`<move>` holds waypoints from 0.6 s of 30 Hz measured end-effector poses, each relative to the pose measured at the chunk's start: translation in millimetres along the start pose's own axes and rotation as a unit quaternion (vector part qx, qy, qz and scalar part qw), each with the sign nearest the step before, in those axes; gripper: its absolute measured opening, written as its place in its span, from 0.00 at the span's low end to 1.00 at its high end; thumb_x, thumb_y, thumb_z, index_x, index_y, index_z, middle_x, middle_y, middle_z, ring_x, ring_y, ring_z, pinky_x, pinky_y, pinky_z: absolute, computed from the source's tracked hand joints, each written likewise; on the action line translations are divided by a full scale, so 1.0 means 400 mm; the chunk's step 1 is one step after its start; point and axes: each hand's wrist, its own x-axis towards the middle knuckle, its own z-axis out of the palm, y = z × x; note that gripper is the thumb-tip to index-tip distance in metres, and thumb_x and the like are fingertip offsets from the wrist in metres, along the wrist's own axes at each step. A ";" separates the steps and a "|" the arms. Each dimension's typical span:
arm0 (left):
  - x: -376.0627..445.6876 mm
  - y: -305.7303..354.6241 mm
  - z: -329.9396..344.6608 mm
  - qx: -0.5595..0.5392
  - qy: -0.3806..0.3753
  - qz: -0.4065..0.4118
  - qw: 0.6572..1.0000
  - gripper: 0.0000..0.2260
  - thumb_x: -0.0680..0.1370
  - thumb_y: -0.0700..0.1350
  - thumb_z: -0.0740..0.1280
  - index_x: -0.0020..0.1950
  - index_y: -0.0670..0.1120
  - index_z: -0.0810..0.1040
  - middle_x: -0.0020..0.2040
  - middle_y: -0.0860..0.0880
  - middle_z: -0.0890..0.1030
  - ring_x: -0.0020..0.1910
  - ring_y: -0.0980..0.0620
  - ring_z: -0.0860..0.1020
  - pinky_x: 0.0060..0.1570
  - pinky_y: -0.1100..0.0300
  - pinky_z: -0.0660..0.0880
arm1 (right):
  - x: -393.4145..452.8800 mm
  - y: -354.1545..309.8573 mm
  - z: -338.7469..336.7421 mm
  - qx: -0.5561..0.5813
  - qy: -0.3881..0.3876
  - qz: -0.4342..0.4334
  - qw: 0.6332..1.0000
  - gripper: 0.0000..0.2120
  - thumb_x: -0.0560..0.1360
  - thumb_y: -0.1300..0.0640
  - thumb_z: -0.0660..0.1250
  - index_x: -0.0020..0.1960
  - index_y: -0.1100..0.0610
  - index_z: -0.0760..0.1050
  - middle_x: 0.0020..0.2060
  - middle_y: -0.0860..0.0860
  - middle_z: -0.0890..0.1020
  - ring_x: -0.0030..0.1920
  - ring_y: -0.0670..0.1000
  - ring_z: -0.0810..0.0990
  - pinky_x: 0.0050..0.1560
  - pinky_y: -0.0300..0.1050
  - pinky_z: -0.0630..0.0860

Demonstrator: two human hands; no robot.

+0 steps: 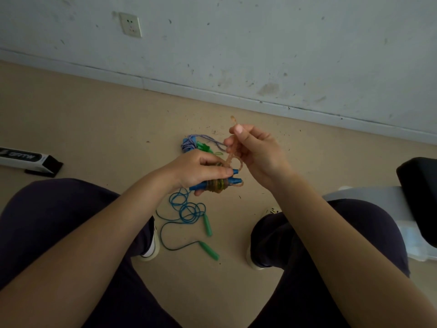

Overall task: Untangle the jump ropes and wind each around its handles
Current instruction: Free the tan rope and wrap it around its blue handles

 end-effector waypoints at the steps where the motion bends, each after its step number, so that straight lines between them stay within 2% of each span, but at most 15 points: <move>1: 0.000 0.001 0.001 0.002 0.000 0.000 1.000 0.05 0.78 0.52 0.71 0.45 0.54 0.86 0.40 0.43 0.85 0.33 0.33 0.76 0.27 0.58 0.71 | 0.001 0.002 -0.001 0.001 0.001 -0.002 1.000 0.12 0.70 0.51 0.70 0.47 0.59 0.77 0.35 0.51 0.83 0.38 0.51 0.78 0.46 0.47 0.73; 4: 0.003 0.000 -0.002 0.001 0.003 -0.004 1.000 0.07 0.78 0.52 0.71 0.50 0.50 0.86 0.41 0.42 0.85 0.35 0.29 0.77 0.28 0.57 0.72 | 0.000 0.004 -0.001 0.013 0.002 -0.007 1.000 0.11 0.71 0.51 0.70 0.46 0.59 0.77 0.34 0.51 0.82 0.37 0.51 0.77 0.45 0.45 0.73; 7: 0.002 0.001 -0.001 0.008 0.003 -0.003 1.000 0.09 0.77 0.52 0.71 0.53 0.49 0.85 0.40 0.44 0.85 0.32 0.38 0.76 0.28 0.57 0.71 | -0.003 -0.001 0.002 0.018 -0.003 -0.009 1.000 0.10 0.71 0.52 0.69 0.44 0.59 0.76 0.31 0.51 0.79 0.36 0.51 0.76 0.40 0.41 0.74; 11: 0.002 -0.001 0.003 0.025 0.007 -0.012 1.000 0.10 0.77 0.52 0.72 0.55 0.50 0.85 0.36 0.51 0.84 0.29 0.42 0.74 0.29 0.57 0.72 | -0.003 -0.001 -0.001 0.025 -0.022 -0.011 0.999 0.07 0.73 0.55 0.67 0.46 0.60 0.76 0.33 0.51 0.80 0.35 0.50 0.79 0.39 0.40 0.76; 13: 0.001 -0.003 0.000 0.029 0.005 -0.020 0.999 0.13 0.74 0.57 0.73 0.53 0.51 0.85 0.39 0.49 0.85 0.30 0.36 0.75 0.32 0.54 0.73 | 0.000 -0.003 -0.007 0.042 -0.035 -0.020 0.998 0.03 0.75 0.60 0.66 0.48 0.60 0.76 0.35 0.51 0.81 0.34 0.49 0.78 0.39 0.40 0.76; 15: -0.001 -0.003 -0.007 0.026 0.016 -0.028 0.999 0.20 0.69 0.65 0.73 0.52 0.52 0.85 0.44 0.44 0.86 0.35 0.34 0.79 0.33 0.53 0.75 | 0.005 -0.010 -0.016 0.040 -0.020 -0.032 0.998 0.03 0.77 0.64 0.64 0.49 0.61 0.76 0.35 0.51 0.82 0.30 0.48 0.76 0.37 0.39 0.76; 17: -0.001 -0.002 -0.020 0.016 0.048 -0.030 0.998 0.24 0.66 0.68 0.73 0.51 0.51 0.85 0.44 0.42 0.85 0.31 0.42 0.78 0.30 0.57 0.74 | 0.009 -0.014 -0.028 -0.005 0.016 -0.053 0.998 0.04 0.78 0.64 0.64 0.51 0.62 0.77 0.35 0.52 0.82 0.29 0.47 0.74 0.35 0.38 0.74; 18: -0.001 -0.001 -0.027 0.009 0.067 -0.028 0.997 0.23 0.67 0.67 0.73 0.51 0.50 0.85 0.44 0.42 0.85 0.29 0.47 0.77 0.29 0.59 0.74 | 0.010 -0.015 -0.034 -0.035 0.033 -0.064 0.997 0.05 0.78 0.64 0.64 0.52 0.63 0.78 0.35 0.53 0.82 0.28 0.47 0.74 0.35 0.38 0.73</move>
